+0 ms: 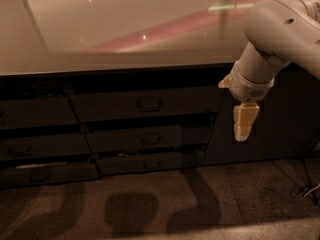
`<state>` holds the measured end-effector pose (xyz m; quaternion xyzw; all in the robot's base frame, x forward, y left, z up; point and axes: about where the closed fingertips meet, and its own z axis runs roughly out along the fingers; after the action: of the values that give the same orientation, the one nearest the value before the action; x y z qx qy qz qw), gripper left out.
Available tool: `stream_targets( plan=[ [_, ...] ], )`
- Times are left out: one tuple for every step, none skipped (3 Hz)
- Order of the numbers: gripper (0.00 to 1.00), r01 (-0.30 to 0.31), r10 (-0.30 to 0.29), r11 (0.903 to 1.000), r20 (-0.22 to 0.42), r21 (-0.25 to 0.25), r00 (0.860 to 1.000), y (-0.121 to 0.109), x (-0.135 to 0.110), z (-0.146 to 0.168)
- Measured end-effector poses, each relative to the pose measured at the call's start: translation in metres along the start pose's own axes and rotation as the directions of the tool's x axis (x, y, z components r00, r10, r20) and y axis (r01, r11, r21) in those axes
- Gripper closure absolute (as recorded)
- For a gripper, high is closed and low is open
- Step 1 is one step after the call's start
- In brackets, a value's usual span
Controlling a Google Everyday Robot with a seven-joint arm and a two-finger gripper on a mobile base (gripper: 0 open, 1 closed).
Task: Open top drawer
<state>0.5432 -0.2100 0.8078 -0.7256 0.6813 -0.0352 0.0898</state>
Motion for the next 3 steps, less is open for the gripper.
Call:
stream_targets(
  plan=[
    [0.0,0.001,-0.001,1.0,0.007,-0.003,1.0,0.0,0.0,0.0],
    [0.0,0.031,-0.03,0.9995,0.036,-0.011,0.999,0.0,-0.011,0.001],
    [0.0,0.12,-0.12,0.9924,0.017,-0.026,0.993,0.001,-0.052,0.004]
  ],
)
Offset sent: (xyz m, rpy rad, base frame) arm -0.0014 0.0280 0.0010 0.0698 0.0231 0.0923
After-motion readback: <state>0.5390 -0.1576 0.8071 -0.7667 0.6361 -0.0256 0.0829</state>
